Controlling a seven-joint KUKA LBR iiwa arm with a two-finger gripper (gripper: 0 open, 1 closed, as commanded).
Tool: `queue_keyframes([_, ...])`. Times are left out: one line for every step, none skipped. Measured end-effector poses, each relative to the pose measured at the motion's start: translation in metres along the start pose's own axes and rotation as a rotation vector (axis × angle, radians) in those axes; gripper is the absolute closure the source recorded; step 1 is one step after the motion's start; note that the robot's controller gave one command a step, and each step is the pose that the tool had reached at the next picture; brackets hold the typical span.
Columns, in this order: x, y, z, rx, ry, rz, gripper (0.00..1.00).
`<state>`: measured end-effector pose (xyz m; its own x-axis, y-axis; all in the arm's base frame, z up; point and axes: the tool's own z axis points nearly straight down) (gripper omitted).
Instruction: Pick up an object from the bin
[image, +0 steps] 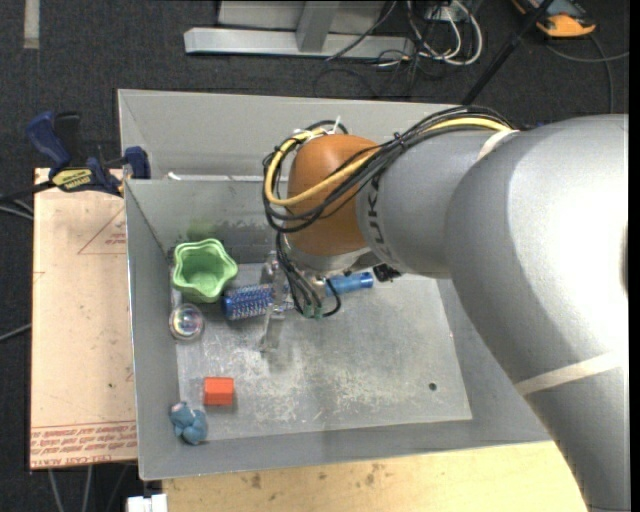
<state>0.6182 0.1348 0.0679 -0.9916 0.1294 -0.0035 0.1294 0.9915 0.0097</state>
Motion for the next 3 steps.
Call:
queue_keyframes([0.0, 0.0, 0.0, 0.0, 0.0, 0.0, 1.0])
queue_keyframes([-0.002, 0.002, -0.062, 0.006, -0.003, -0.001, 1.0])
queue_keyframes([-0.002, 0.002, -0.067, 0.007, 0.003, -0.001, 1.0])
